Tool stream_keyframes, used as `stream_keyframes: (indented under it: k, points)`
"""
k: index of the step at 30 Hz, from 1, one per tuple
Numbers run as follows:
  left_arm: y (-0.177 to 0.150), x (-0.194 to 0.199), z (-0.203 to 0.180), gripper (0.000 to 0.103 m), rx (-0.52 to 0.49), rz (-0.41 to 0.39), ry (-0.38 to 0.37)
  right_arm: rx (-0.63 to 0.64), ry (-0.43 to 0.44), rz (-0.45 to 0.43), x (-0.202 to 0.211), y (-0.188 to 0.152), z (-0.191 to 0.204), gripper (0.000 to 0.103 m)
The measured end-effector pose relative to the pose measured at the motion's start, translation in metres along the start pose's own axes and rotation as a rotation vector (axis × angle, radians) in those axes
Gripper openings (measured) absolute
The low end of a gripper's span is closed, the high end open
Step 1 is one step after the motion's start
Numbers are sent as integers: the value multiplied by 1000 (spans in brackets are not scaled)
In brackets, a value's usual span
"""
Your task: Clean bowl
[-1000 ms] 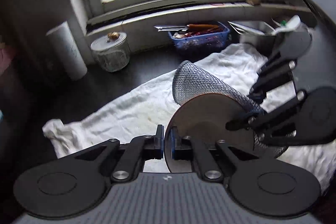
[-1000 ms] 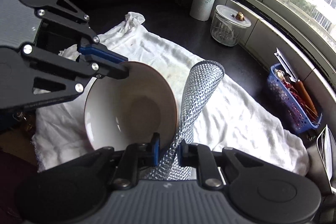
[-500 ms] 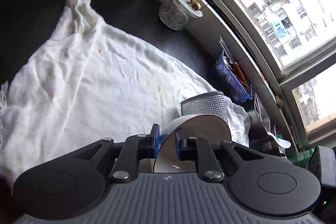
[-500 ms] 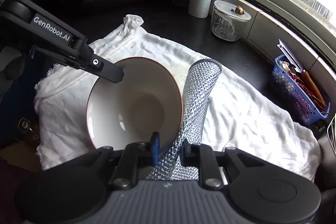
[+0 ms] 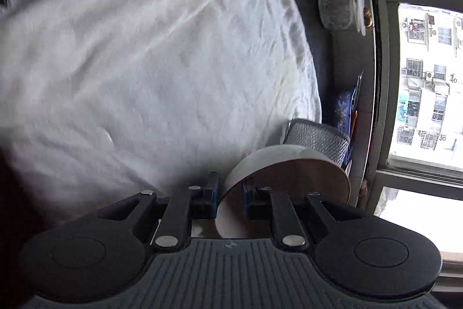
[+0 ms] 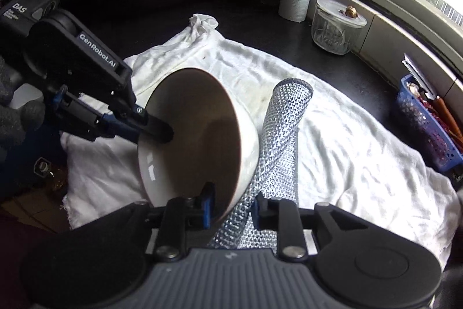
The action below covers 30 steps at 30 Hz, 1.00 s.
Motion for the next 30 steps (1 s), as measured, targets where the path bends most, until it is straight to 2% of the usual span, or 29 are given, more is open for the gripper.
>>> stream_keyframes:
  k: [1, 3, 7, 9, 11, 12, 13, 15, 16, 18, 21, 26, 29, 30]
  points:
    - [-4, -3, -1, 14, -31, 12, 12, -1, -7, 2, 1, 0, -3, 26]
    - [-7, -4, -13, 14, -186, 3, 49, -1, -13, 13, 1, -2, -8, 23]
    - [-8, 7, -50, 17, -717, -109, 228, 24, -29, 28, 0, -9, -8, 21]
    - [-15, 11, -68, 17, -915, -148, 261, 33, -34, 31, 1, -10, -8, 20]
    - [-29, 12, -90, 17, -1200, -192, 302, 40, -38, 31, 3, -10, -9, 19]
    - [-34, 13, -98, 15, -1302, -212, 314, 48, -41, 31, 4, -9, -10, 19]
    - [-42, 12, -106, 9, -1416, -232, 322, 58, -45, 29, 5, -8, -11, 18]
    - [-49, 9, -112, 8, -1512, -243, 327, 95, -65, 21, 9, -3, -13, 17]
    - [-50, 8, -112, 8, -1519, -247, 329, 104, -68, 20, 10, -1, -13, 16]
    - [-43, 11, -109, 8, -1423, -252, 306, 100, -61, 19, 11, 1, -13, 15]
    - [-24, 18, -97, 10, -1142, -210, 246, 36, -32, 28, 9, -2, -15, 16]
    - [0, 18, -54, 10, -633, -117, 103, -24, 8, 39, 4, -11, -8, 26]
    - [5, 11, -27, 10, -362, -74, 61, -31, 20, 39, 1, -13, -3, 27]
    - [4, 9, -21, 10, -299, -59, 49, -35, 28, 41, 1, -13, -1, 27]
Point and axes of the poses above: each gripper's, at about its wrist camera, not at the fingertips, and x roughly against the way its jaws point, z to its left, y to its top, the point moved 10 cm from there along -x, roughly the way its jaws point, and after that the axes turned 8 degrees about -z, right-handed, at the moved point
